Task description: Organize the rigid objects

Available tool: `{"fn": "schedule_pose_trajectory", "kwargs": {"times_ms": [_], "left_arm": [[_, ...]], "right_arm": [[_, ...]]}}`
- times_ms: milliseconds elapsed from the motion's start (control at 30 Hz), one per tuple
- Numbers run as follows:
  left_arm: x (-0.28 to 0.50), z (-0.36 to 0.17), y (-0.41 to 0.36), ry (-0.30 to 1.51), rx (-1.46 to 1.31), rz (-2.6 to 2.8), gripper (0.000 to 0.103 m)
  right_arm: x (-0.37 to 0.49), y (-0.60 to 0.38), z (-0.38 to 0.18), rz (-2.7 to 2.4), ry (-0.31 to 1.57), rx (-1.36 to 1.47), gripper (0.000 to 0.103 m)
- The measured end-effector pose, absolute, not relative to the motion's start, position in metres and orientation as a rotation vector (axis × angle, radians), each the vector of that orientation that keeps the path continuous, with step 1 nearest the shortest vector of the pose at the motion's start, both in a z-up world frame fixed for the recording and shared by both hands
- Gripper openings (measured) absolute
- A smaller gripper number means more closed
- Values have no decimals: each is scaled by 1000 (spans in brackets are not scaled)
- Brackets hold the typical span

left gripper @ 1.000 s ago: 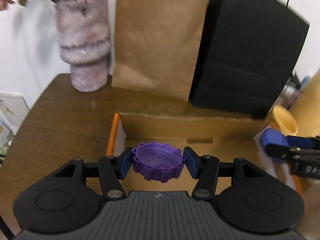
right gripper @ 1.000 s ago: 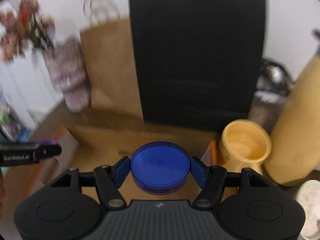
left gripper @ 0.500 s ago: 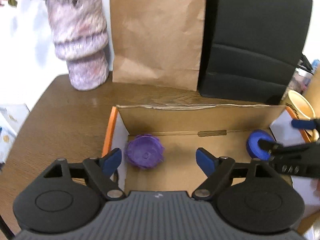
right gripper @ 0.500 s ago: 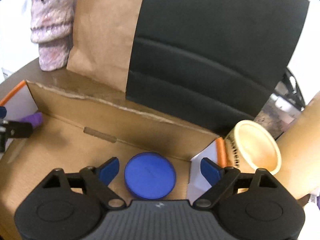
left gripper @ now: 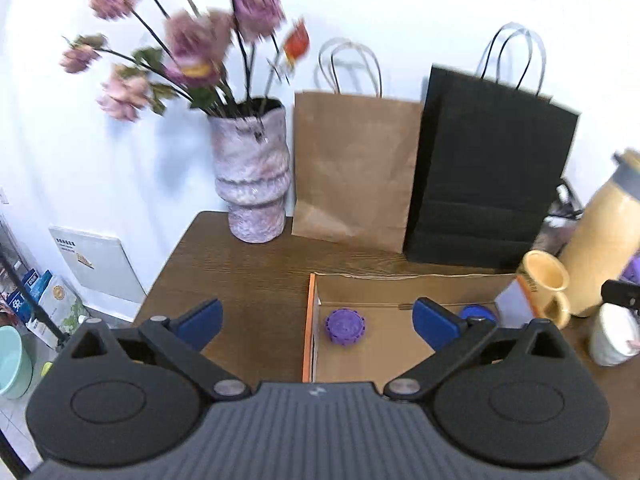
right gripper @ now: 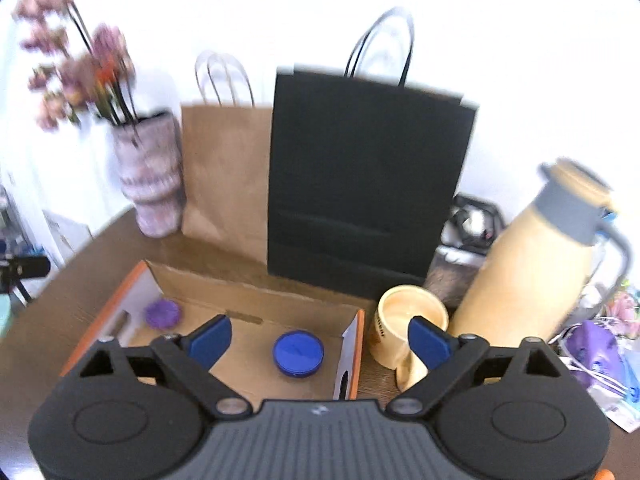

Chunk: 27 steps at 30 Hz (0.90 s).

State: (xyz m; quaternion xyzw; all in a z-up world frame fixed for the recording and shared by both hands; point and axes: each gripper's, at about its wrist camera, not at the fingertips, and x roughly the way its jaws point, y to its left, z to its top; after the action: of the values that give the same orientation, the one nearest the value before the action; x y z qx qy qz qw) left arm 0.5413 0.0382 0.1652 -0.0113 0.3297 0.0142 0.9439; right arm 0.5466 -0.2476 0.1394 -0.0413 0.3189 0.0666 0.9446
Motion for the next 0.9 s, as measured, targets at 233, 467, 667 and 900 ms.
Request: {"fn": "schedule_pose_trajectory", "kwargs": {"times_ms": [233, 467, 667, 900], "left_arm": [[471, 189, 37, 629, -4, 17, 103], [388, 177, 45, 545, -77, -14, 103], [300, 149, 55, 442, -91, -58, 103], [193, 102, 57, 267, -47, -21, 103]], "right_arm": [[474, -251, 167, 150, 585, -97, 102], [394, -245, 161, 245, 477, -112, 102], [313, -240, 143, 304, 365, -87, 102], [230, -235, 103, 371, 258, -20, 103]]}}
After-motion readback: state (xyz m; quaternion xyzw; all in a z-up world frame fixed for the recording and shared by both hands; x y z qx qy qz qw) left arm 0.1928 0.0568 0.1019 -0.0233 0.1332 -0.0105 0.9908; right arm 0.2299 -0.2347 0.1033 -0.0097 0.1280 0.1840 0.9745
